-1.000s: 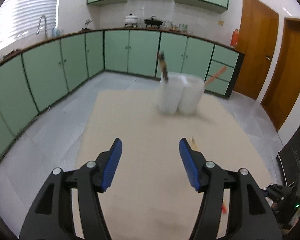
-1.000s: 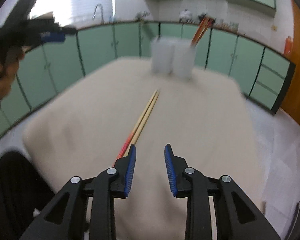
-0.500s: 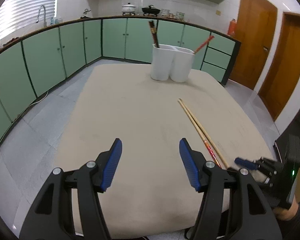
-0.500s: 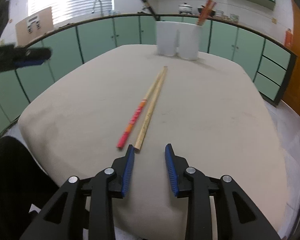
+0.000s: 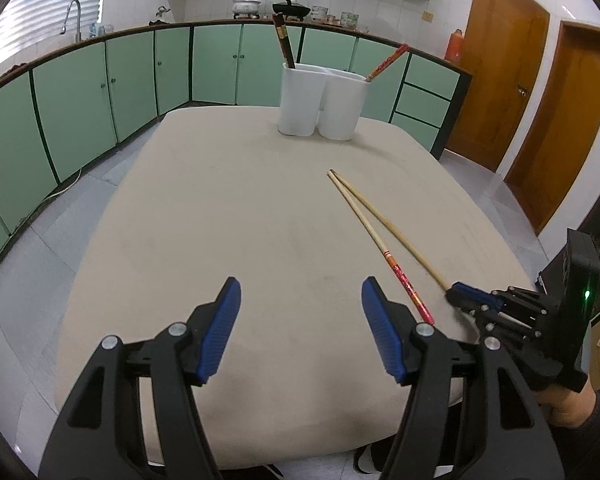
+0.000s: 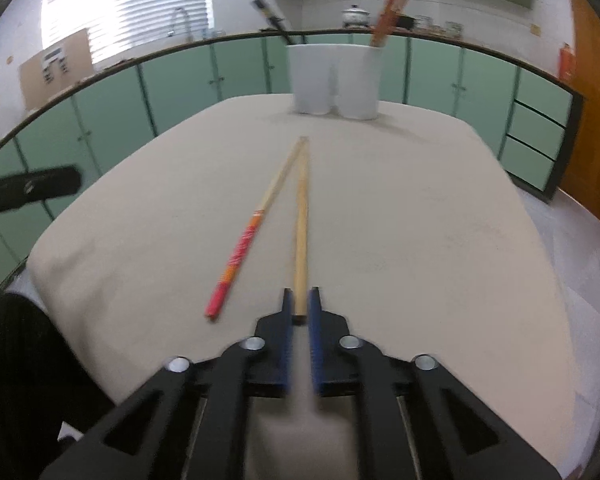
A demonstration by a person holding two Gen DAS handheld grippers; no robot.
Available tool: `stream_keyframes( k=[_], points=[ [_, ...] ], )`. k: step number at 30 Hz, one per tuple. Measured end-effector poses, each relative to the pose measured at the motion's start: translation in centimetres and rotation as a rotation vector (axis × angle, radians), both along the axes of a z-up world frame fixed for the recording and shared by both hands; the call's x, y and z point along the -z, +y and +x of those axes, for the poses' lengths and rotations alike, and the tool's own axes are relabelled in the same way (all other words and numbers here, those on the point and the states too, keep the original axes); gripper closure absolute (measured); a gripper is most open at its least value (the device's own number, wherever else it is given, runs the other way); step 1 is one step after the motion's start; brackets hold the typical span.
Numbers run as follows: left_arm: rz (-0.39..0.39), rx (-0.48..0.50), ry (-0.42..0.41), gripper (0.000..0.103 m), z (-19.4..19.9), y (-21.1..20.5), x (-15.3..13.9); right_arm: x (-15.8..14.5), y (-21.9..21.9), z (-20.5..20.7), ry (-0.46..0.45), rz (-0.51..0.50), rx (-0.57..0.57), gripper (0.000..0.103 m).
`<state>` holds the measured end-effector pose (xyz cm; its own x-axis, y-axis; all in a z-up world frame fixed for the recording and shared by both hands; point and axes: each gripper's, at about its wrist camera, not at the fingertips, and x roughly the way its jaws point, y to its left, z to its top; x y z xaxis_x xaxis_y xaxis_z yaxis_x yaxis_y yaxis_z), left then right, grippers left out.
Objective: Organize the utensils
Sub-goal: 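Grasp the last plain wooden chopstick with the right tool, then grasp the red-patterned chopstick with the left tool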
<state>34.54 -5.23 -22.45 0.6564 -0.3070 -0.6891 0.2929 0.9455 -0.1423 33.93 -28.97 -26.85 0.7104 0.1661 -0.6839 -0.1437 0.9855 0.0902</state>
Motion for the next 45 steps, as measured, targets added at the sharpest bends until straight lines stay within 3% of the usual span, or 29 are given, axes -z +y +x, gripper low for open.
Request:
stream_keyframes(
  k=[6,16,24,25,26,29,30,37,41,45],
  points=[
    [-0.024,0.012,0.015,0.043,-0.1,-2.1,0.9,-0.1,-3.3,-1.7,-0.002,0.017,0.159,0.096],
    [-0.016,0.084,0.016,0.049,-1.6,-10.2,4.4,0.2,-4.6,-2.4,-0.004,0.046,0.163,0.096],
    [0.013,0.036,0.003,0.049,-0.8,-12.4,6.0,0.2,-5.3,-2.3,-0.005,0.078,0.17,0.096],
    [0.015,0.032,-0.001,0.053,-0.7,-12.4,6.0,0.2,-5.2,-2.3,-0.005,0.077,0.168,0.096],
    [0.014,0.022,-0.007,0.068,-0.7,-12.4,6.0,0.2,-5.0,-2.3,-0.005,0.075,0.162,0.096],
    [0.008,-0.004,-0.013,0.093,-0.4,-11.7,6.0,0.2,-4.5,-2.2,-0.007,0.066,0.145,0.096],
    [0.008,-0.011,-0.015,0.097,-0.4,-11.4,6.1,0.2,-4.3,-2.2,-0.008,0.062,0.138,0.096],
    [0.023,-0.098,-0.062,0.098,-1.7,-8.7,5.7,0.1,-2.6,-2.2,-0.018,0.031,0.097,0.096],
    [0.021,-0.148,-0.04,0.098,-2.6,-6.4,5.5,0.1,-1.0,-2.8,-0.021,0.028,0.054,0.096],
    [0.042,-0.136,-0.046,0.095,-3.1,-5.8,5.9,0.1,0.3,-3.3,-0.032,0.003,0.022,0.095]
  ],
)
